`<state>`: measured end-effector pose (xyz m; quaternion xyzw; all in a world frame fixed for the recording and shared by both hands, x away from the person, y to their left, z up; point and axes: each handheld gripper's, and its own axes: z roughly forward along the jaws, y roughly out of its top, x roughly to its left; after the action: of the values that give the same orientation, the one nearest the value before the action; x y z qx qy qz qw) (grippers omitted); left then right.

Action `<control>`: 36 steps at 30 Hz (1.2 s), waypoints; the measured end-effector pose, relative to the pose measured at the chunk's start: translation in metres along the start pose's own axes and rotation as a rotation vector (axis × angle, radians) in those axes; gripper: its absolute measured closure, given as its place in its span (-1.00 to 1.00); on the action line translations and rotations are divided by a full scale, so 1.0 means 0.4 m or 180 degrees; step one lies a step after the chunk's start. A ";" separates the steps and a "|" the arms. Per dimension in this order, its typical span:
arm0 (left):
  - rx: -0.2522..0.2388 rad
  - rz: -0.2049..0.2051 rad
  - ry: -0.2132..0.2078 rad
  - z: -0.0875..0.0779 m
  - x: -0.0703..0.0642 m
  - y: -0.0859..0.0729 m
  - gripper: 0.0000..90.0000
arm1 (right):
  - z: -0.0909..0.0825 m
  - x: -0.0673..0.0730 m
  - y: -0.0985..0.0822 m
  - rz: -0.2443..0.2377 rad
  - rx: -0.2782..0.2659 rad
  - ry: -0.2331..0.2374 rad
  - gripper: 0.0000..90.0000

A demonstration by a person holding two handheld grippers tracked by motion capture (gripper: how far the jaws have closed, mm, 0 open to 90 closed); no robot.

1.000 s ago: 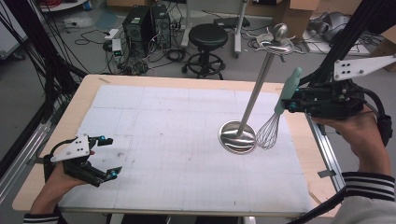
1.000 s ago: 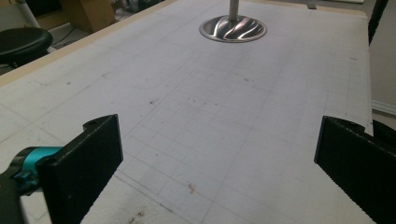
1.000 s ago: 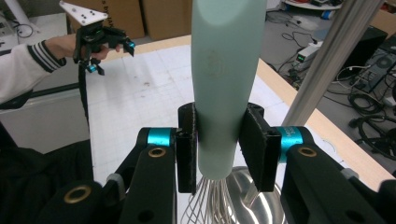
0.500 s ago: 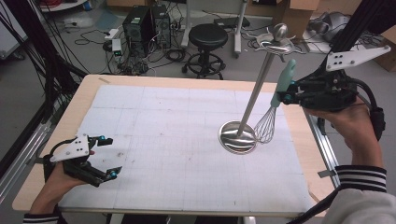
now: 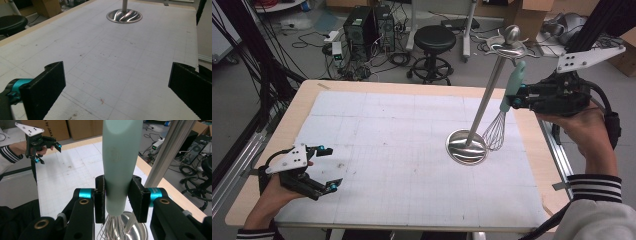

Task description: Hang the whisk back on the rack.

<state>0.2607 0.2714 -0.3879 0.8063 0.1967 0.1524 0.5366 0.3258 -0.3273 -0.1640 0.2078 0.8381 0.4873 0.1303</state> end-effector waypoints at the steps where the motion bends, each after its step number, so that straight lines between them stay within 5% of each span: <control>1: 0.0001 -0.0002 0.0002 0.000 0.000 0.000 -0.96 | 0.001 0.001 0.001 0.0013 0.0006 0.0005 0.52; 36: 0.0019 0.0002 -0.0002 0.000 0.000 -0.002 -0.96 | 0.019 -0.031 -0.012 0.0240 0.0021 -0.0180 0.52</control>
<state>0.2607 0.2714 -0.3885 0.8080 0.1968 0.1518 0.5342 0.3389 -0.3297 -0.1715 0.2533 0.8273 0.4830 0.1348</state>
